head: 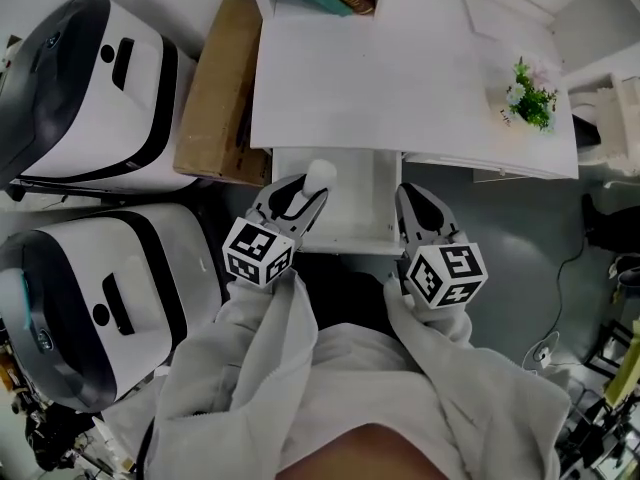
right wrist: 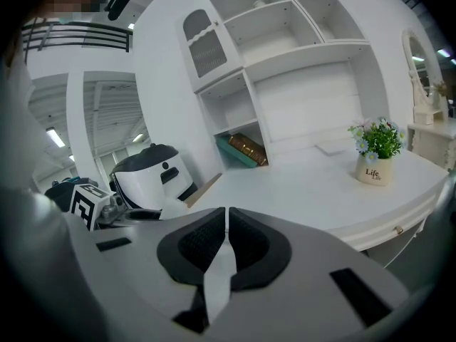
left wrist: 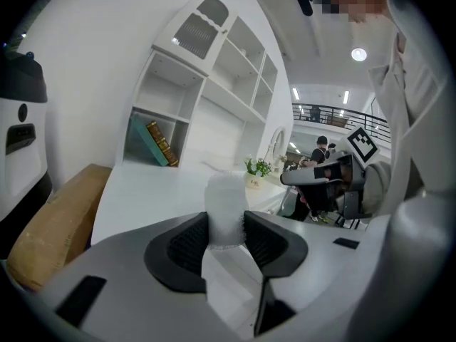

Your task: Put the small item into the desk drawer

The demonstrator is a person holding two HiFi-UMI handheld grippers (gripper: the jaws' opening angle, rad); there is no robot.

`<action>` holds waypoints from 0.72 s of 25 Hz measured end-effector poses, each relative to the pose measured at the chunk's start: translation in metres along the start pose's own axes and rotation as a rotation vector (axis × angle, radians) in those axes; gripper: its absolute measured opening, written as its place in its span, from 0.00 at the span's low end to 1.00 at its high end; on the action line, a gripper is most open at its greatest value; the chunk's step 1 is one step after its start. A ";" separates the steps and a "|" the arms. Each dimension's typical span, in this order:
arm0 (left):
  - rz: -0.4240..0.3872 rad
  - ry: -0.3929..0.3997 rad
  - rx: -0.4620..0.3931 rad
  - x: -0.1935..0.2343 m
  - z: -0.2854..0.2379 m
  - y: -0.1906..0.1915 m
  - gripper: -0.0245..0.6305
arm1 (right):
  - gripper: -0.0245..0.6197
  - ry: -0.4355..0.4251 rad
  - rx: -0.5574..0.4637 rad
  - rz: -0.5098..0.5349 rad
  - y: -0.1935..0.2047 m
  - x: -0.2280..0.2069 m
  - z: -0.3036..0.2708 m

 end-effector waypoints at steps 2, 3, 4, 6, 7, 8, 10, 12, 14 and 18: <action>-0.024 0.034 0.041 0.003 -0.010 0.011 0.29 | 0.10 0.014 -0.002 -0.005 0.000 -0.003 -0.005; -0.041 0.051 0.064 0.004 -0.015 0.016 0.29 | 0.10 0.021 -0.002 -0.008 0.000 -0.004 -0.007; -0.058 0.069 0.087 0.005 -0.020 0.022 0.29 | 0.10 0.029 -0.002 -0.011 0.000 -0.006 -0.008; -0.080 0.109 0.124 0.005 -0.029 0.034 0.29 | 0.10 0.047 0.002 -0.019 0.002 -0.010 -0.011; -0.087 0.131 0.142 0.005 -0.034 0.040 0.29 | 0.10 0.055 0.005 -0.024 0.003 -0.011 -0.013; -0.092 0.153 0.163 0.004 -0.039 0.048 0.29 | 0.10 0.062 0.007 -0.028 0.004 -0.013 -0.014; -0.105 0.194 0.214 0.003 -0.048 0.064 0.29 | 0.10 0.073 0.012 -0.036 0.007 -0.015 -0.016; -0.124 0.233 0.271 0.001 -0.055 0.081 0.29 | 0.10 0.082 0.017 -0.043 0.009 -0.017 -0.018; -0.139 0.273 0.326 -0.002 -0.061 0.097 0.29 | 0.10 0.093 0.023 -0.050 0.012 -0.019 -0.020; -0.138 0.332 0.407 -0.005 -0.074 0.124 0.29 | 0.10 0.115 0.035 -0.059 0.018 -0.023 -0.023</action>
Point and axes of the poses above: the fingertips, and each gripper's own axes: z backward along the fingers, x to its left, y out of its underside, the point moved 1 cm from there along z, backward along the fingers, and after that the axes turned 9 degrees about -z, right-handed, at the moved point
